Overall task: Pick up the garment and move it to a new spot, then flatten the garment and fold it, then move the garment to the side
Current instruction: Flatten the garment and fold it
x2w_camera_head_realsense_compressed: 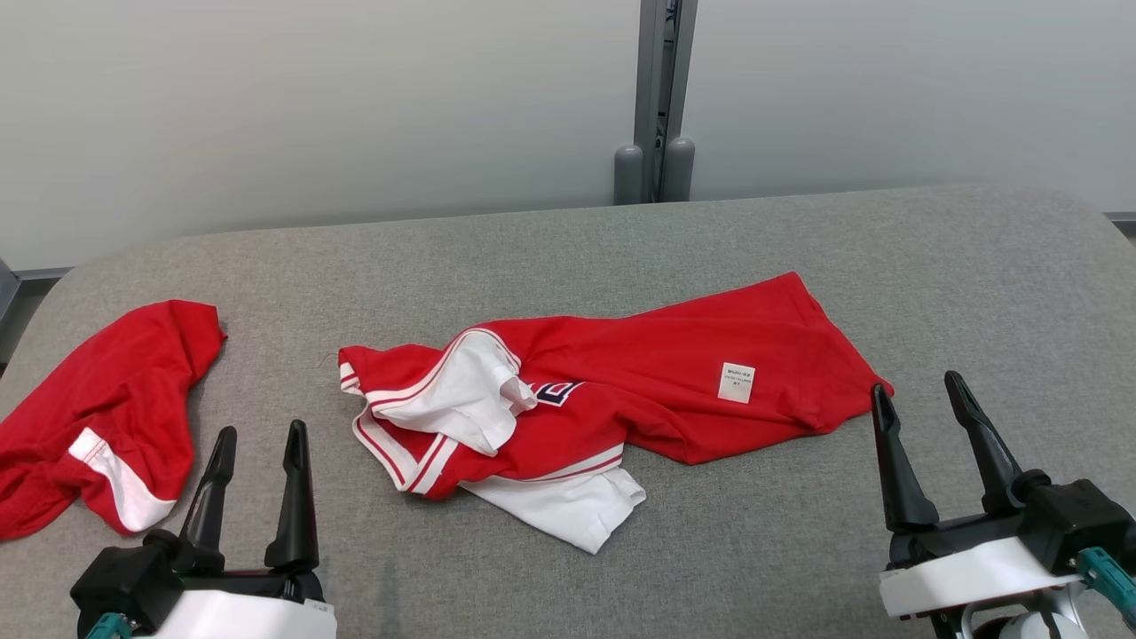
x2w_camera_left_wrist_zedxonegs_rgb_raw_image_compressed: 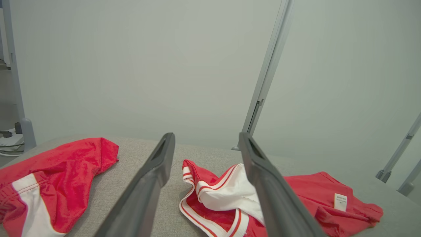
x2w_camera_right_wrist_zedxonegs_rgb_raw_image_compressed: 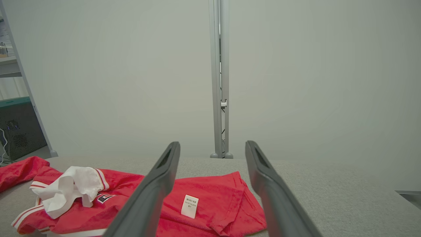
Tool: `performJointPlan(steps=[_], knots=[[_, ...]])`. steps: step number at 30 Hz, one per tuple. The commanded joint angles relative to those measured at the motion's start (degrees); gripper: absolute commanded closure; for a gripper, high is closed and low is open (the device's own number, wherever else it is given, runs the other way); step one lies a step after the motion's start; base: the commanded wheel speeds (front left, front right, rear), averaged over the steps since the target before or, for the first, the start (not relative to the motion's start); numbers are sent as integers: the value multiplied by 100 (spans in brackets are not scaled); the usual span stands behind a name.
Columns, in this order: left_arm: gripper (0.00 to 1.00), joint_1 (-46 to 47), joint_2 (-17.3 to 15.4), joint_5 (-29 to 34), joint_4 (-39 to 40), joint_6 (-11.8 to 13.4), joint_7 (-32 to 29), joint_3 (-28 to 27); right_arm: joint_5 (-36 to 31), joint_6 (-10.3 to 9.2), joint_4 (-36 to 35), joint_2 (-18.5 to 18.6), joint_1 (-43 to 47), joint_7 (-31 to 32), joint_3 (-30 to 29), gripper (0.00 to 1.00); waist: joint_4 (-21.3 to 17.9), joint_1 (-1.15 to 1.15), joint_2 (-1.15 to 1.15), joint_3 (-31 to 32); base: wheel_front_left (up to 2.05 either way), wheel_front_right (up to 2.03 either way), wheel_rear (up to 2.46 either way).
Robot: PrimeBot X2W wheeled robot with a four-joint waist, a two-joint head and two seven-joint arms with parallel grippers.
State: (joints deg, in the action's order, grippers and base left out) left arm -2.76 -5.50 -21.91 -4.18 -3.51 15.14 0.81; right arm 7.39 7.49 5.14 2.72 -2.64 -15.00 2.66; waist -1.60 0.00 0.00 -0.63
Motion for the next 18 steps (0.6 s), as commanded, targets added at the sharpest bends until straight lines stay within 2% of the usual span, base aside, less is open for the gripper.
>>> performJointPlan(steps=[1, 18], knots=[[0, 89, -4, 45, -30, -44, 1, -41, 10, 0, 10, 32, 9, -28, 1, 0, 1, 0, 0, -2, 0, 0, 0], [0, 179, 106, 177, -195, -193, 1, -128, -4, 0, 50, 32, -37, -28, -13, 0, 12, 0, 0, -47, 0, 0, 0]])
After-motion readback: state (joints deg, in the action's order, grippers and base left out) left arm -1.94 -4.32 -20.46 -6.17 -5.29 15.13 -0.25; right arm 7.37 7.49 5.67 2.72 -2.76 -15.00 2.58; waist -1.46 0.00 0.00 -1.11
